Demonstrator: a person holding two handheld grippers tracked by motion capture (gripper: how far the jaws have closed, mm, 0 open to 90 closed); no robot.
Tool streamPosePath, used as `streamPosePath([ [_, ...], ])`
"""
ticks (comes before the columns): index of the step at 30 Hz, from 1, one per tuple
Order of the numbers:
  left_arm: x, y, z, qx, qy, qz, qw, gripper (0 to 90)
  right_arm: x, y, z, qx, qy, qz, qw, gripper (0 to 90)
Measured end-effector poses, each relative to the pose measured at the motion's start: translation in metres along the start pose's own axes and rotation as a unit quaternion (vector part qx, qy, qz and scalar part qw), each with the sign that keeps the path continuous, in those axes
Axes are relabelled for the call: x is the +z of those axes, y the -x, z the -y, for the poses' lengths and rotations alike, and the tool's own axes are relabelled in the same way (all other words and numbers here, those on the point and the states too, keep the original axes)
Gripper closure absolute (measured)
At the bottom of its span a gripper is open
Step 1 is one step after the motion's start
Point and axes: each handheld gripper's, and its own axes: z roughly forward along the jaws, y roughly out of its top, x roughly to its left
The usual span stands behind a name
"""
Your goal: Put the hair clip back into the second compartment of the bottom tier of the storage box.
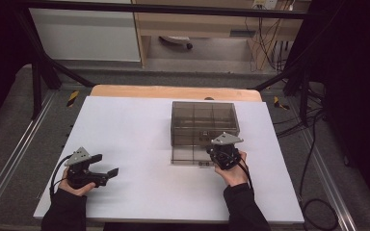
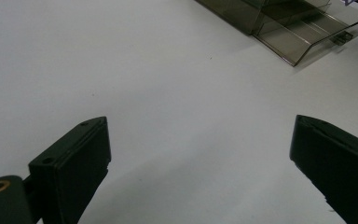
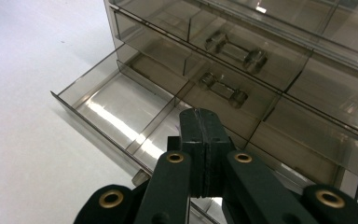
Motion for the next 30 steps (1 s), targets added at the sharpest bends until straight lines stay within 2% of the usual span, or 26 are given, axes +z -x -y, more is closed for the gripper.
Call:
streamPosePath([
  [30, 0.0, 0.0, 0.0, 0.0, 0.0, 0.0, 1.0, 4.6, 0.025, -0.001, 0.009, 0.001, -0.022, 0.002, 0.9998, 90.0],
])
